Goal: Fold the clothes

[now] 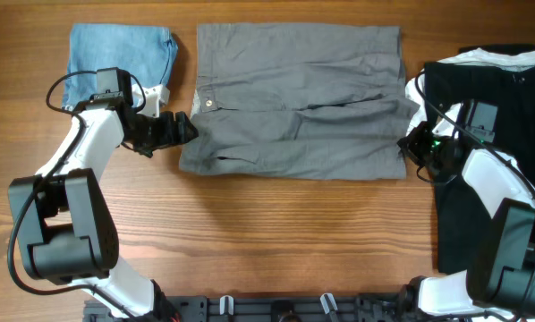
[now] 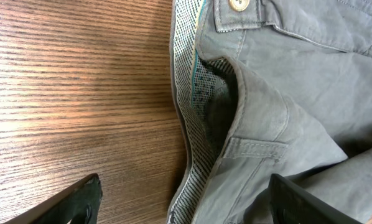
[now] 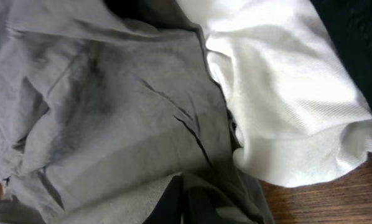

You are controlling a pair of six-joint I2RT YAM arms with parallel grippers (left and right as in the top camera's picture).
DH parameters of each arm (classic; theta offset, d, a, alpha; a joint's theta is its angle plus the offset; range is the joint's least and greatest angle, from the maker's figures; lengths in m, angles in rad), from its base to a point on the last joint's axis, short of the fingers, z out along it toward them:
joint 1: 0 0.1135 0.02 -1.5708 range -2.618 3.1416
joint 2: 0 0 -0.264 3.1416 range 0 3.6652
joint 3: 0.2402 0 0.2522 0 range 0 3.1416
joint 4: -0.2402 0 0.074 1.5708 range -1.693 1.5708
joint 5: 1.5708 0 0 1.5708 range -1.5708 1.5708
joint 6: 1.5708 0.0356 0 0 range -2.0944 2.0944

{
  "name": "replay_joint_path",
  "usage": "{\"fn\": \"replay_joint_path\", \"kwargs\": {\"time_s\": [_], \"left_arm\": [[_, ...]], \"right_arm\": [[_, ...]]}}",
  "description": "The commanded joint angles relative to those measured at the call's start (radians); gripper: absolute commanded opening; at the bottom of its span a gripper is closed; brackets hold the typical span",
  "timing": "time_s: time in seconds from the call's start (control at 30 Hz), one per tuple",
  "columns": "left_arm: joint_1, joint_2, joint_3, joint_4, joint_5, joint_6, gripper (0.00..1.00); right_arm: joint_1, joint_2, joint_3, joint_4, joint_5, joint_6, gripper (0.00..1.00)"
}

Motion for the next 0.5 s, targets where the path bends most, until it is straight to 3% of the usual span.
{"fn": "replay_joint_path", "kwargs": {"time_s": [0.0, 0.07, 0.17, 0.27, 0.33, 0.47], "left_arm": [[0.000, -0.011, -0.048, 0.012, -0.002, 0.005, 0.85], [0.000, -0.011, -0.102, 0.033, 0.066, 0.010, 0.78], [0.000, -0.011, -0.106, 0.086, 0.222, 0.039, 0.56], [0.000, -0.011, -0.106, 0.240, 0.303, 0.039, 0.11], [0.000, -0.011, -0.106, 0.312, 0.287, 0.039, 0.04], [-0.033, 0.015, -0.107, 0.408, 0.227, 0.023, 0.04]], "right_arm": [[0.001, 0.029, 0.009, 0.006, 0.033, 0.009, 0.04], [0.001, 0.029, 0.009, 0.007, 0.033, 0.010, 0.05], [0.001, 0.029, 0.009, -0.013, 0.032, 0.009, 0.05], [0.001, 0.029, 0.009, -0.039, 0.028, -0.002, 0.06], [0.001, 0.029, 0.009, -0.044, 0.028, -0.019, 0.08], [0.001, 0.029, 0.009, -0.043, 0.028, -0.026, 0.10]]}}
